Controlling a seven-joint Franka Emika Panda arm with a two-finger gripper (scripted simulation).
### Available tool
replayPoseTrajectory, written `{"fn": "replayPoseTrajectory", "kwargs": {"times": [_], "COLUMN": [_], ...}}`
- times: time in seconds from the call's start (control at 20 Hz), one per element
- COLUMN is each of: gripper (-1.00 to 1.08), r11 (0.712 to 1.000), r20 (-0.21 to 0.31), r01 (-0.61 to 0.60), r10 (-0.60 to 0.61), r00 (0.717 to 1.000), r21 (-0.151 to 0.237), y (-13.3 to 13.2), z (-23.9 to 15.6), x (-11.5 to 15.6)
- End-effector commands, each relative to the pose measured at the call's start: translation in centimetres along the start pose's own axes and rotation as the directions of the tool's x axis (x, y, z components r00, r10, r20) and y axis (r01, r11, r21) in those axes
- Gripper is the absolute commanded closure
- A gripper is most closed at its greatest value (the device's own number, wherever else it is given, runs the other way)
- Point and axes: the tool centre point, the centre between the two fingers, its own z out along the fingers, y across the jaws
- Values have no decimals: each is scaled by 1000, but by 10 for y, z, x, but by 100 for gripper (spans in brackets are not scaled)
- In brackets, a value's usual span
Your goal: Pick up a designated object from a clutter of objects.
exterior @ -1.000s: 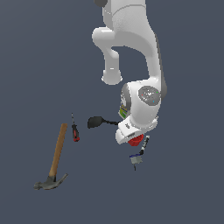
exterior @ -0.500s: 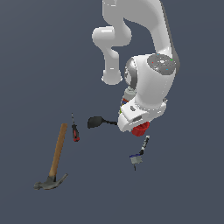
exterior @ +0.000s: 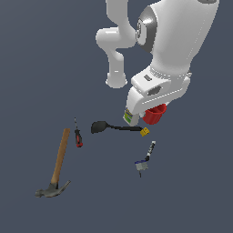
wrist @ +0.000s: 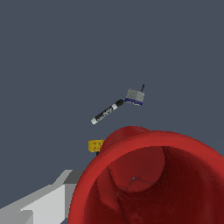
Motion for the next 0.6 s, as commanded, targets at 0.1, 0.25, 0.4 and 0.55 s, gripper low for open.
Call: {"fn": "replayPoseTrajectory", "kwargs": {"times": [0.1, 0.25, 0.4, 0.55], "gripper": [108, 108, 108, 108], "r11": [1000, 1000, 1000, 1000], "r20": [-1, -1, -1, -1], "r01": [0, 0, 0, -1], "r10": [0, 0, 0, 1], "r00": [1000, 1000, 1000, 1000], "r21": [0, 0, 0, 0], "y": [-4, -7, -8, -9], "z": [-49, -75, -95, -110], "x": [-2, -2, -2, -2]}}
